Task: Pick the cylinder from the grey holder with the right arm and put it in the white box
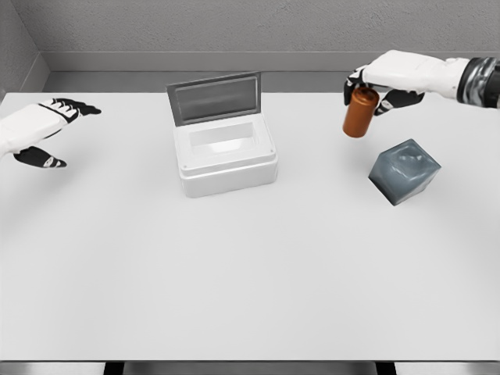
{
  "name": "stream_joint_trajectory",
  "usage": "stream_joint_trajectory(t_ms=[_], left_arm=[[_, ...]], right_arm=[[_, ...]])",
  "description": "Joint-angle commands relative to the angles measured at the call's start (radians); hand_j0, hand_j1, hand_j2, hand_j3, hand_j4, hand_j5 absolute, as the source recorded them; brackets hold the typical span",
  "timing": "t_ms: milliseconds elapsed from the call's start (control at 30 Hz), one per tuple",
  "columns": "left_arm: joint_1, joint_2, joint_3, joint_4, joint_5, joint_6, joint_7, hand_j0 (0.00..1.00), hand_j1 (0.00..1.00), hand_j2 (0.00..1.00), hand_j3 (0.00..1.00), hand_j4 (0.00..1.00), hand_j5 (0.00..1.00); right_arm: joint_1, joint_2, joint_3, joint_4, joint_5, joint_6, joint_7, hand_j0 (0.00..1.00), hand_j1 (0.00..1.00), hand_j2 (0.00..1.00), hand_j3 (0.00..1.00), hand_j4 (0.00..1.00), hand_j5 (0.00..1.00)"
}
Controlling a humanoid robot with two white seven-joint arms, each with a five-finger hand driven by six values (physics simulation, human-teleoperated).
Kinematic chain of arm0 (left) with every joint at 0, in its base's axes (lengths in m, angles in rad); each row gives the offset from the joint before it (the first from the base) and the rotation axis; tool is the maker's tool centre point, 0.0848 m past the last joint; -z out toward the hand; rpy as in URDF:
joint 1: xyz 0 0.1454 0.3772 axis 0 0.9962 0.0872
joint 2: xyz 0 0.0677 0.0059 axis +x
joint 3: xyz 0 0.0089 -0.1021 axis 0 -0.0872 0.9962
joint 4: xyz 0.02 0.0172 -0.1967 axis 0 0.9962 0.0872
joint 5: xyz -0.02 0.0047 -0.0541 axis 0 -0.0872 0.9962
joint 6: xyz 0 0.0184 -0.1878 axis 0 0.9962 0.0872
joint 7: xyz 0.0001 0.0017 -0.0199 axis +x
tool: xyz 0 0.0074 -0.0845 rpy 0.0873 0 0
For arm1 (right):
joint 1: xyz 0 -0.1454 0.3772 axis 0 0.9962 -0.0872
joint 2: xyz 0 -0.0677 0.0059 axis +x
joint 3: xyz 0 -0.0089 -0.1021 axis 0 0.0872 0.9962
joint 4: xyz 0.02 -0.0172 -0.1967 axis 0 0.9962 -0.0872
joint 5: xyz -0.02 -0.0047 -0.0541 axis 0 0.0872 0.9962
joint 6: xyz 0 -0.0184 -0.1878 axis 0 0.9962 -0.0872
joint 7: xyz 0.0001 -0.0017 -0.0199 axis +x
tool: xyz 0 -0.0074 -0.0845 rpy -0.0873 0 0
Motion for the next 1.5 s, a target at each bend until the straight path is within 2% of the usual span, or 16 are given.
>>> stream_joint_trajectory(t_ms=[0,433,633,933,1000,1367,1467], left_arm=[[0.000,0.001,0.001,0.001,0.006,0.001,0.001,1.00,1.00,1.00,1.00,1.00,1.00],[0.000,0.001,0.001,0.001,0.006,0.001,0.001,1.00,1.00,1.00,1.00,1.00,1.00],[0.000,0.001,0.001,0.001,0.006,0.001,0.001,1.00,1.00,1.00,1.00,1.00,1.00],[0.000,0.001,0.001,0.001,0.006,0.001,-0.004,1.00,1.00,1.00,1.00,1.00,1.00],[0.000,0.001,0.001,0.001,0.006,0.001,-0.003,1.00,1.00,1.00,1.00,1.00,1.00],[-0.002,0.001,0.001,0.002,0.006,0.001,-0.004,1.00,1.00,1.00,1.00,1.00,1.00],[-0.002,0.001,0.001,0.002,0.006,0.001,-0.004,1.00,1.00,1.00,1.00,1.00,1.00]], right_arm=[[0.000,0.016,-0.001,0.002,-0.006,0.003,0.000,0.40,0.40,0.40,0.40,0.40,0.40],[-0.034,0.098,0.002,0.014,0.005,0.003,0.000,0.40,0.40,0.40,0.40,0.40,0.40],[-0.043,0.149,0.005,0.048,0.020,0.003,0.000,0.40,0.40,0.40,0.40,0.40,0.40],[-0.061,0.206,0.005,0.052,0.046,0.004,0.000,0.40,0.40,0.40,0.40,0.40,0.40],[-0.066,0.226,0.005,0.078,0.062,0.003,0.000,0.40,0.40,0.40,0.40,0.40,0.40],[-0.078,0.284,0.005,0.084,0.077,0.004,0.000,0.40,0.40,0.40,0.40,0.40,0.40],[-0.089,0.307,0.005,0.109,0.080,0.003,0.000,0.40,0.40,0.40,0.40,0.40,0.40]])
